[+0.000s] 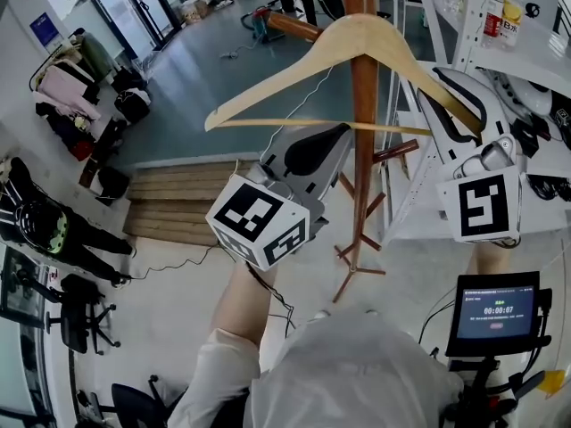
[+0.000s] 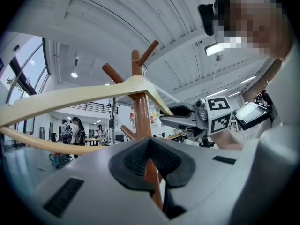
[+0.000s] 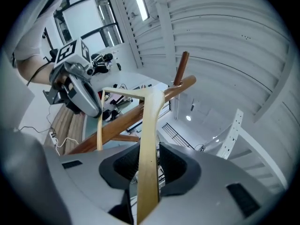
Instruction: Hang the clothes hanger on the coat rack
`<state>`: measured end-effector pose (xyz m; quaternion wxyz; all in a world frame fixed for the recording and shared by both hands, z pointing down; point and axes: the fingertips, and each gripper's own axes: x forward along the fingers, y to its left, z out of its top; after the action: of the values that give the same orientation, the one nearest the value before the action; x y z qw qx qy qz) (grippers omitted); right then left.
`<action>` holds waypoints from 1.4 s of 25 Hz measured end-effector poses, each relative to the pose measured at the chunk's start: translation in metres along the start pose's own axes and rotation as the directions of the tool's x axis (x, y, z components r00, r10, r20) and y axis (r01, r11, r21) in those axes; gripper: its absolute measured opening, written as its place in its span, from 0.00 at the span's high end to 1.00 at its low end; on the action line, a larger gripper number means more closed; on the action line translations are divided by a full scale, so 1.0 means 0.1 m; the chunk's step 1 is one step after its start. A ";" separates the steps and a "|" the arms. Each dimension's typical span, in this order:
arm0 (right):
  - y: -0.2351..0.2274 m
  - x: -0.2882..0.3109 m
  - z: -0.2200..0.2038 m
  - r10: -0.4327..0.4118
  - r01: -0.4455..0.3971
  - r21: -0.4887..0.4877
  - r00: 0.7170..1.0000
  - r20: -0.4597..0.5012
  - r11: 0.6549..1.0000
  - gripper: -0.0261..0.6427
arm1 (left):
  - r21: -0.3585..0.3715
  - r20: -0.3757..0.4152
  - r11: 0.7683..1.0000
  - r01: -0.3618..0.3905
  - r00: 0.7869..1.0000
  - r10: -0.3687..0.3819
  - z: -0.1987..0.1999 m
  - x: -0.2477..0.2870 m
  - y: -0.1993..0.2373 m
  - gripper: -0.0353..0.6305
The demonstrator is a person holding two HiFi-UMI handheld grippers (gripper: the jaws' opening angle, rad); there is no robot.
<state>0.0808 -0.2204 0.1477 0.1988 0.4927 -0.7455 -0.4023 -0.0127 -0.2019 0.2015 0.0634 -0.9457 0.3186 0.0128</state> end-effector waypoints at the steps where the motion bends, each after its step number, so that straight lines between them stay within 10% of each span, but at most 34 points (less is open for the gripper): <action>1: 0.00 -0.03 0.04 0.014 -0.015 0.012 1.000 0.023 1.000 0.82 | 0.000 -0.002 1.000 -0.002 1.000 0.002 0.00 0.00 0.00 0.94; 12: -0.04 -0.33 0.20 0.068 -0.109 0.202 0.977 0.200 0.973 0.79 | -0.004 0.005 1.000 -0.003 1.000 0.003 -0.03 0.04 -0.10 0.94; 28: 0.37 -0.75 0.79 0.182 -0.409 0.396 0.847 0.499 0.822 0.79 | -0.034 0.036 0.998 0.048 0.998 -0.046 0.05 -0.27 -0.42 0.94; 35: 0.70 -0.68 0.33 0.179 -0.417 0.555 0.884 0.432 0.720 0.80 | -0.089 0.018 0.993 0.080 0.997 -0.079 -0.26 -0.18 -0.50 0.94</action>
<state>0.0473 -0.1325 0.1901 -0.0505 0.3222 -0.9299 -0.1699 0.0025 -0.1549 0.2342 0.0235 -0.9594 0.2794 0.0312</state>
